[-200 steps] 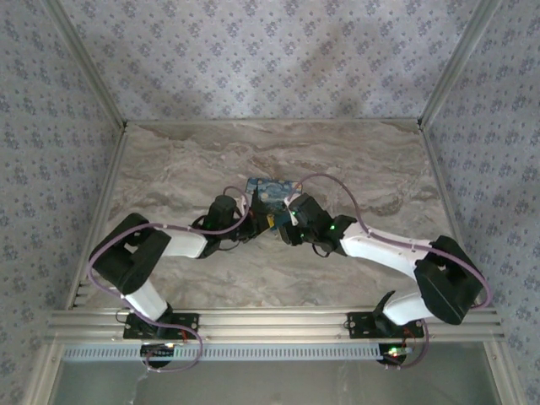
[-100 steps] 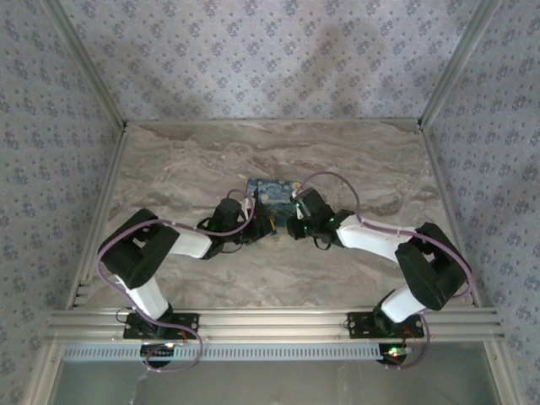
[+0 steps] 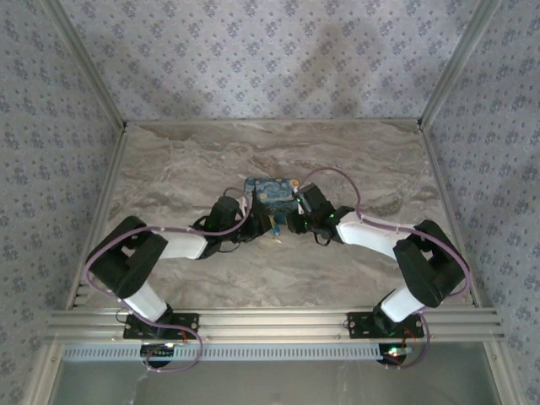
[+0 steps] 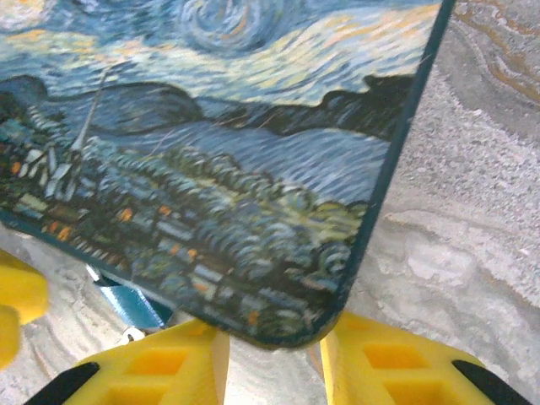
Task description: Unlock a padlock with a key
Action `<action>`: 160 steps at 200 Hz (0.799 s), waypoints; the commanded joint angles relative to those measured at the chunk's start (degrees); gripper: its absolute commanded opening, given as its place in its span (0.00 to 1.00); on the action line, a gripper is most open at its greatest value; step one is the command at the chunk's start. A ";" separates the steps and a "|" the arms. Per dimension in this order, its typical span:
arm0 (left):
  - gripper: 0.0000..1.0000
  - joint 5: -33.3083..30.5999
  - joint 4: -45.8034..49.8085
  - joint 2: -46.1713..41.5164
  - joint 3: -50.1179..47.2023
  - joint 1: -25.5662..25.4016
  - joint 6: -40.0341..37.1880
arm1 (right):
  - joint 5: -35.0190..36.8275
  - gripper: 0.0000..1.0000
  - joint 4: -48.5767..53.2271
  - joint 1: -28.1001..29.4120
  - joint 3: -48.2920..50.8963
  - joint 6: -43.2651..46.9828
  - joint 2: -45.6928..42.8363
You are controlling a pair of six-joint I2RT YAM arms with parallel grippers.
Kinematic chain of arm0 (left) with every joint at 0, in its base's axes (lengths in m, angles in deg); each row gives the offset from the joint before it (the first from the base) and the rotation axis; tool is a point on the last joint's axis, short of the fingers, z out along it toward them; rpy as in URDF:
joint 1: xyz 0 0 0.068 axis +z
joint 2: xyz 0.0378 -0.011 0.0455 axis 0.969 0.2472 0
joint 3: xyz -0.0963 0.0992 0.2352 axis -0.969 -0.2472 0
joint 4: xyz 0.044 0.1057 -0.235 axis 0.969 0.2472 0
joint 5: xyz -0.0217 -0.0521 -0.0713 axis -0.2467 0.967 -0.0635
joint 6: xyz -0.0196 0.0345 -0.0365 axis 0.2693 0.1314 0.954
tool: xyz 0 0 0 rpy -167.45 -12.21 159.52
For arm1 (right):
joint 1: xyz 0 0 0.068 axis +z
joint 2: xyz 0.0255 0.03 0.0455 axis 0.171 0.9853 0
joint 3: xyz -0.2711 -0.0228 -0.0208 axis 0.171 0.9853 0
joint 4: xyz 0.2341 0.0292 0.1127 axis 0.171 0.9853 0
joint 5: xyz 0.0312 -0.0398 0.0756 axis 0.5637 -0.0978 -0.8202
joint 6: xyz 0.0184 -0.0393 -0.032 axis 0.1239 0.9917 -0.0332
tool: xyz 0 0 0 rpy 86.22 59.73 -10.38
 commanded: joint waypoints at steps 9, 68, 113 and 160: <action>0.40 -2.98 8.52 -7.89 -0.67 1.32 -4.25 | 4.61 0.41 3.17 3.25 -1.19 0.90 -3.64; 0.48 -3.98 12.56 -9.18 0.65 0.94 -6.69 | 3.87 0.42 1.11 4.89 0.80 -0.70 -4.02; 0.52 -6.86 4.61 -0.71 1.64 -3.46 -4.69 | 3.48 0.42 -0.36 4.64 2.94 -1.45 -4.93; 0.55 -11.65 -6.45 8.66 2.49 -6.19 -3.96 | 2.86 0.43 -1.29 2.87 4.46 -1.01 -6.13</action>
